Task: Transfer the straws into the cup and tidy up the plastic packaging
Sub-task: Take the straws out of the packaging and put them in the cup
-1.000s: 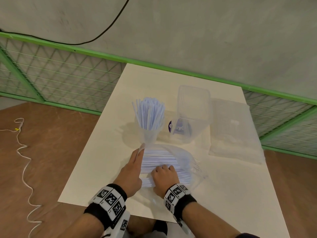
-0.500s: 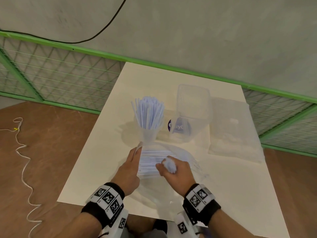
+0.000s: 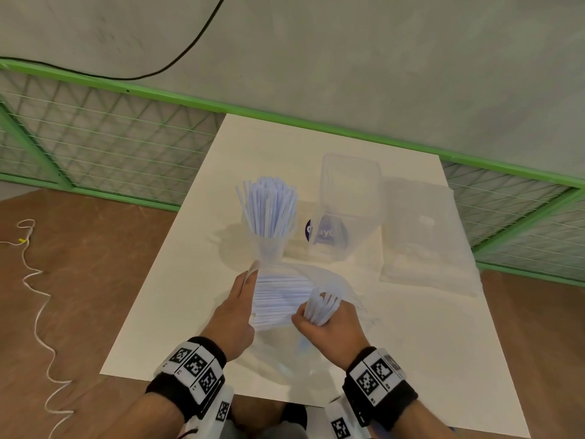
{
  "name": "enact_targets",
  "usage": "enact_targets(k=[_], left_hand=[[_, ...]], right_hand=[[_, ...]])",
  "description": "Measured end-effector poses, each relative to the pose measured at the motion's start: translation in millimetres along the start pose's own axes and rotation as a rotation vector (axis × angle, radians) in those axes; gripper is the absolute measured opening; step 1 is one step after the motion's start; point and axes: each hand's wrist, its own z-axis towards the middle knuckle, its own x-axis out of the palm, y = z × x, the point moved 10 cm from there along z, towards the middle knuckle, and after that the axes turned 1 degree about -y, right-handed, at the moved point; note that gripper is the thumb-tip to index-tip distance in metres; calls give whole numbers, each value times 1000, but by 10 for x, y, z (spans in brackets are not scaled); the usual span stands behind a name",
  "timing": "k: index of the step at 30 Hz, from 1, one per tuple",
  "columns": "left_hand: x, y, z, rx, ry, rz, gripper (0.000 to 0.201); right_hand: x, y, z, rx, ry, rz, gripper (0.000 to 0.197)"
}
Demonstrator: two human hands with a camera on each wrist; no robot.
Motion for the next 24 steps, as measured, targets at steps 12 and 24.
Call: enact_targets(k=[12,24], left_hand=[[29,14,-12,-37,20,19,101],[-2,-32,-54,-37,21,3,98]], right_hand=[[-897,1560,658,-251,-60,119,10],[-416,1786,1600,-203,9,-249,22]])
